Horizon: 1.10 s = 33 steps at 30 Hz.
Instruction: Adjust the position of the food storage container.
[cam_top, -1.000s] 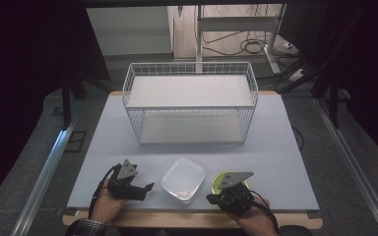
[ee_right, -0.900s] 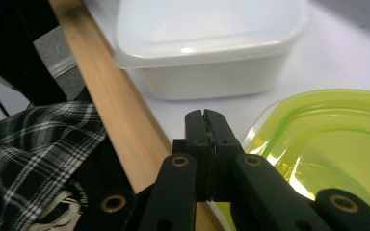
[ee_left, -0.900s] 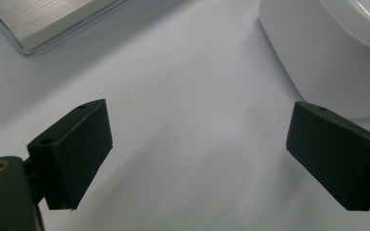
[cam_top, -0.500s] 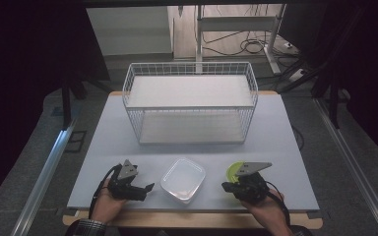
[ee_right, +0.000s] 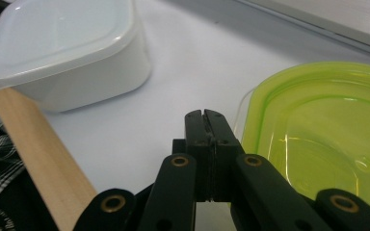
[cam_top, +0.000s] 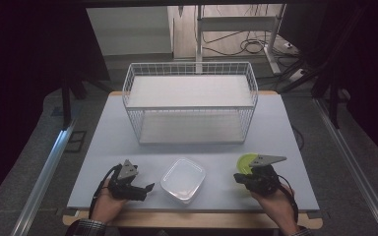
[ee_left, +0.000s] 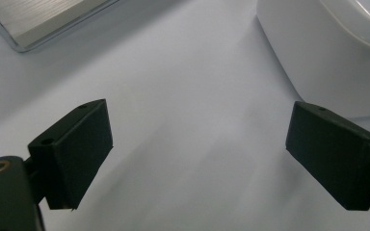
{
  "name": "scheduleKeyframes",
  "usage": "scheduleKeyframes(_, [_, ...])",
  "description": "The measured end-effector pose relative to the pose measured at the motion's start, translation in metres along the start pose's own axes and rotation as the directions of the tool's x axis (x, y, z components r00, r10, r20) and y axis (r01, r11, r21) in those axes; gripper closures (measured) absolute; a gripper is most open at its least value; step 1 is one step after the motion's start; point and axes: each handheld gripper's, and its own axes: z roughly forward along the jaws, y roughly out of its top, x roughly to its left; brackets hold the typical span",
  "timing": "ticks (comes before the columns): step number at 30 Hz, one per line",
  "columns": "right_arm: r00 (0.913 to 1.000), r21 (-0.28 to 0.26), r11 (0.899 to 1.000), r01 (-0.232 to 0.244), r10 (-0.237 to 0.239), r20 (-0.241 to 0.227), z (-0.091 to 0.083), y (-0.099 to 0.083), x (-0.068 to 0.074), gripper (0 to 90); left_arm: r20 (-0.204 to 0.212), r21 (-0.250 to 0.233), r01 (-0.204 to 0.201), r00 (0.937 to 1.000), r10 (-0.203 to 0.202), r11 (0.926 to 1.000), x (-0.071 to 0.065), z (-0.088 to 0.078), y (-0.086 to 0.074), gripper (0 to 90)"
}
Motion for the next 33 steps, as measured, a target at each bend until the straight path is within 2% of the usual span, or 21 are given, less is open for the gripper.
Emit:
scheduleKeyframes(14, [0.9946,-0.041,0.996,-0.082,0.085,0.06,-0.01,-0.004,-0.034,89.2,0.004,-0.005,0.001,1.0,-0.001,1.0,-0.001,0.0,0.0,9.2])
scheduleKeyframes(19, [0.9939,-0.044,0.995,-0.087,0.089,0.065,-0.011,-0.005,-0.037,89.2,0.014,-0.006,0.01,0.9999,-0.01,0.9999,-0.001,0.0,0.001,9.2])
scheduleKeyframes(24, [0.9959,-0.048,0.998,-0.041,0.045,0.079,-0.009,-0.003,-0.03,88.7,0.08,-0.008,0.034,0.9963,-0.033,0.9994,-0.004,-0.004,0.003,9.3])
scheduleKeyframes(26, [0.9968,-0.039,0.999,-0.011,0.014,0.079,-0.007,-0.003,-0.025,88.3,0.12,-0.01,0.002,0.9928,-0.001,1.0,-0.01,-0.007,0.005,9.4])
scheduleKeyframes(27, [0.9968,-0.039,0.999,-0.011,0.014,0.079,-0.007,-0.003,-0.025,88.3,0.12,-0.01,0.002,0.9928,-0.001,1.0,-0.01,-0.007,0.005,9.0])
scheduleKeyframes(28, [0.9974,-0.04,0.999,0.008,-0.005,0.072,-0.006,-0.003,-0.023,88.1,0.133,-0.012,-0.014,0.991,0.016,0.9998,-0.013,-0.009,0.006,8.3])
scheduleKeyframes(29, [0.9974,-0.04,0.999,0.008,-0.005,0.072,-0.006,-0.003,-0.023,88.1,0.148,-0.014,-0.029,0.9885,0.031,0.9995,-0.016,-0.01,0.006,8.3])
scheduleKeyframes(30, [0.9985,-0.047,0.999,0.011,-0.008,0.054,-0.005,-0.002,-0.02,88.1,0.183,-0.029,-0.053,0.9814,0.057,0.9982,-0.022,-0.013,0.007,7.8])
scheduleKeyframes(31, [0.9985,-0.047,0.999,0.011,-0.008,0.054,-0.005,-0.002,-0.02,88.1,0.183,-0.029,-0.053,0.9814,0.057,0.9982,-0.022,-0.013,0.007,7.8])
scheduleKeyframes(32, [0.9992,-0.059,0.998,0.014,-0.011,0.038,-0.004,-0.002,-0.018,88.1,0.212,-0.023,-0.07,0.9744,0.074,0.9972,-0.029,-0.013,0.008,8.7])
scheduleKeyframes(33, [0.9992,-0.059,0.998,0.014,-0.011,0.038,-0.004,-0.002,-0.018,88.1,0.212,-0.023,-0.07,0.9744,0.074,0.9972,-0.029,-0.013,0.008,10.3])
